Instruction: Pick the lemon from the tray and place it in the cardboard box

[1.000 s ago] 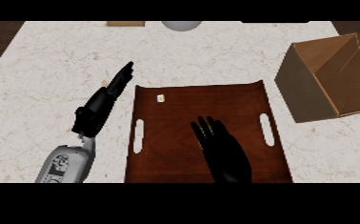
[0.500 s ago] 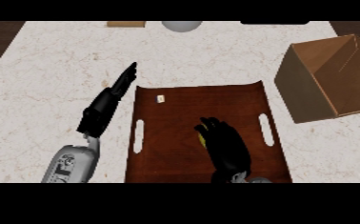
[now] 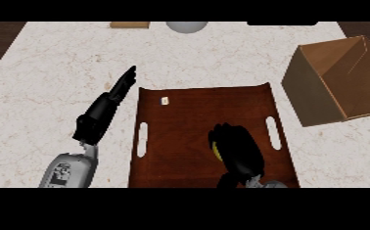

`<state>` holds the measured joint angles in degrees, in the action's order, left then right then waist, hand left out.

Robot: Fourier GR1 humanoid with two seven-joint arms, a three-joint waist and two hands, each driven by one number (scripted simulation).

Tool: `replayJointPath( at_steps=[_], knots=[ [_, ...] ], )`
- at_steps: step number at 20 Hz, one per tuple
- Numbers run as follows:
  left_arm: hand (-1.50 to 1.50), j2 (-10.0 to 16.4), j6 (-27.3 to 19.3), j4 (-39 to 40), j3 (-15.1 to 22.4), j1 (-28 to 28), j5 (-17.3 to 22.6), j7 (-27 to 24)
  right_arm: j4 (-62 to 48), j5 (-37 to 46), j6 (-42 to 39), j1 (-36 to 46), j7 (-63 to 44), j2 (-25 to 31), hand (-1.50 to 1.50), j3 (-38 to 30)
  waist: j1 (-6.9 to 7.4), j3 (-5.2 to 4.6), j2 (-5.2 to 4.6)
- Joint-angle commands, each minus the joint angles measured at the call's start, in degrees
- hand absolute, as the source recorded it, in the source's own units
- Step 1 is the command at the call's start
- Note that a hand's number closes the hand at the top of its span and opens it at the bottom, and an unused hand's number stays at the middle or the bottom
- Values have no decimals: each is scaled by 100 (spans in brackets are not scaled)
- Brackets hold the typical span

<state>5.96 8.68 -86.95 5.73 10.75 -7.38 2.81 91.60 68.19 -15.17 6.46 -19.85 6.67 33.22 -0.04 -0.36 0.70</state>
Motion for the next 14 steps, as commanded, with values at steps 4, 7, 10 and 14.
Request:
replayJointPath(
  at_steps=[4, 7, 10, 14],
  knots=[
    [0, 14, -25, -141, -86, -160, 42, 116, 1474, -619, 863, -1652, 1953, 2334, 150, -589, -233, 44, -25],
    [0, 4, -59, -210, -109, 6, 19, 274, 1963, -1105, 1300, -2049, 2698, 3012, 150, -1334, -179, 42, -39],
    [0, 113, 39, -535, -153, -215, 122, 409, 2466, -1502, 1786, -2507, 3067, 3483, 150, -2232, -206, 42, -8],
    [0, -70, -164, 20, -51, -149, -150, -86, 2791, -2364, 2324, -3356, 3895, 3622, 150, -3129, -241, 39, -40]
  ],
)
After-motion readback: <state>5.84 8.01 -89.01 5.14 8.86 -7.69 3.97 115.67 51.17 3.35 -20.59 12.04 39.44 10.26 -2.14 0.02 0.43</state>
